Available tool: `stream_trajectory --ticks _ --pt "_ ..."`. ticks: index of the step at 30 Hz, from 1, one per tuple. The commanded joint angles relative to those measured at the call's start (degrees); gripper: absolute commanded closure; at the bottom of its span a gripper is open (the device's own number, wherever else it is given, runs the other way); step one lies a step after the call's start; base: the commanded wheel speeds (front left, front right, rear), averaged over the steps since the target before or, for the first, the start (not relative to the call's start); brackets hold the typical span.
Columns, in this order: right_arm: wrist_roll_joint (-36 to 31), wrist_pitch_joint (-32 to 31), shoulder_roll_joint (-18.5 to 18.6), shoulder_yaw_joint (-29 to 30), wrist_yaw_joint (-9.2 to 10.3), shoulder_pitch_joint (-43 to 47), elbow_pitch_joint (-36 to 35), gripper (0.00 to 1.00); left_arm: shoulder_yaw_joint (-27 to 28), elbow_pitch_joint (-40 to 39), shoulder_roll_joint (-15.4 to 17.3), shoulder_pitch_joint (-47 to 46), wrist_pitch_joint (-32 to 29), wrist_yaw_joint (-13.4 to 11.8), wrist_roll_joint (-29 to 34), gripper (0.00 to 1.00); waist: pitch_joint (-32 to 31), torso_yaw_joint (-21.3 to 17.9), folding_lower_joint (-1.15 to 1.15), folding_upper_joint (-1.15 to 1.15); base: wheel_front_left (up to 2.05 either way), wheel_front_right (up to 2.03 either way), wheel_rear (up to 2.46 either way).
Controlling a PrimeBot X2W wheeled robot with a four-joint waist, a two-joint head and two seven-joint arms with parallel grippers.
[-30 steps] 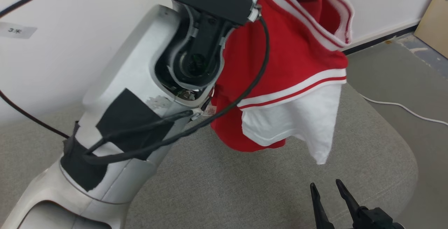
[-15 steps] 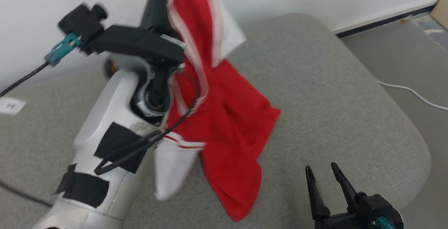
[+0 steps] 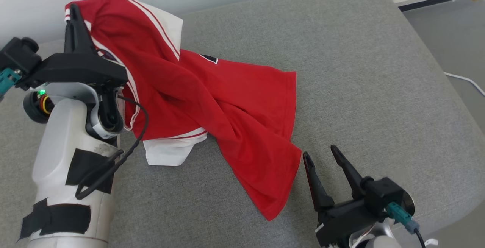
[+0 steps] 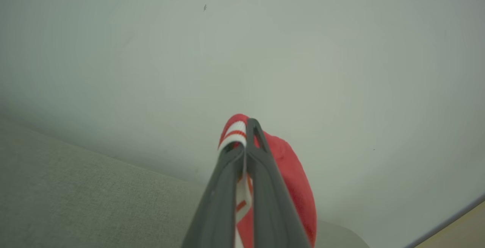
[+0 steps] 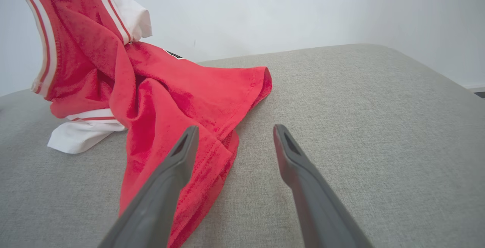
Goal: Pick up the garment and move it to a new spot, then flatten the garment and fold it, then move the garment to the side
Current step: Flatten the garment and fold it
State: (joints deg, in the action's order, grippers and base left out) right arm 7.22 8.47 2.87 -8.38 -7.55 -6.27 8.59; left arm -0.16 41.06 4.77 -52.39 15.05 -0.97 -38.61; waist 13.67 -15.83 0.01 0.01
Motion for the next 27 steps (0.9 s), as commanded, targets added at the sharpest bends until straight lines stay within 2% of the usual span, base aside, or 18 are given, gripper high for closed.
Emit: stream_trajectory --ticks 1,7,9,13,16,18,22,23,25,27 --pt "0.24 -0.79 0.01 -0.22 0.12 -0.82 -0.76 0.00 1.02 0.53 0.04 0.77 0.19 0.57 1.30 0.00 0.64 0.29 -0.01 -0.01 0.00 0.00 0.00" --pt "-0.07 -3.42 -0.03 0.71 0.12 -0.71 -3.62 0.00 3.17 1.75 -0.88 0.46 0.19 3.38 6.75 0.00 -0.14 1.76 -0.01 -0.01 0.00 0.00 0.00" --pt "-0.24 -3.95 -0.03 1.23 0.12 0.05 -4.02 0.00 3.82 1.65 -0.75 0.88 0.19 2.93 8.79 0.00 -1.00 2.52 -0.01 -0.01 0.00 0.00 0.00" --pt "-0.51 -4.70 -0.01 2.45 0.12 1.51 -4.36 0.00 5.26 -0.21 0.46 3.50 0.19 0.39 13.55 0.00 -3.42 4.10 -0.01 -0.01 0.00 0.00 0.00" --pt "-0.41 -5.17 -0.02 3.39 0.12 2.90 -4.61 0.00 4.40 0.86 1.15 7.05 0.09 -0.86 16.67 0.00 -5.39 5.18 -0.01 -0.01 0.00 0.00 0.00" --pt "-0.46 -5.35 -0.02 3.98 0.12 3.89 -4.69 0.00 2.96 2.98 1.38 8.39 -1.83 -0.84 17.51 0.00 -6.86 5.87 -0.01 -0.01 0.00 0.00 0.00" --pt "-0.58 -5.97 -0.02 3.96 0.13 5.55 -4.87 0.00 1.10 7.47 1.18 9.83 -6.72 1.17 17.31 0.00 -9.29 6.44 -0.01 -0.01 0.00 0.00 0.00" --pt "-0.58 -5.97 -0.02 3.96 0.13 5.55 -4.87 0.00 1.10 7.47 1.18 9.83 -6.72 1.17 17.31 0.00 -9.29 6.44 -0.01 -0.01 0.00 0.00 0.00" --pt "0.10 -5.99 -0.02 3.24 0.13 6.34 -4.82 0.00 0.00 11.12 0.45 10.17 -11.78 1.56 16.53 0.00 -10.68 5.97 -0.01 -0.01 0.00 0.00 0.00" --pt "0.25 -5.98 -0.02 3.04 0.13 6.51 -4.77 0.00 -0.15 11.66 0.36 9.93 -12.54 1.56 16.34 0.00 -11.11 5.78 -0.01 -0.01 0.00 0.00 0.00"
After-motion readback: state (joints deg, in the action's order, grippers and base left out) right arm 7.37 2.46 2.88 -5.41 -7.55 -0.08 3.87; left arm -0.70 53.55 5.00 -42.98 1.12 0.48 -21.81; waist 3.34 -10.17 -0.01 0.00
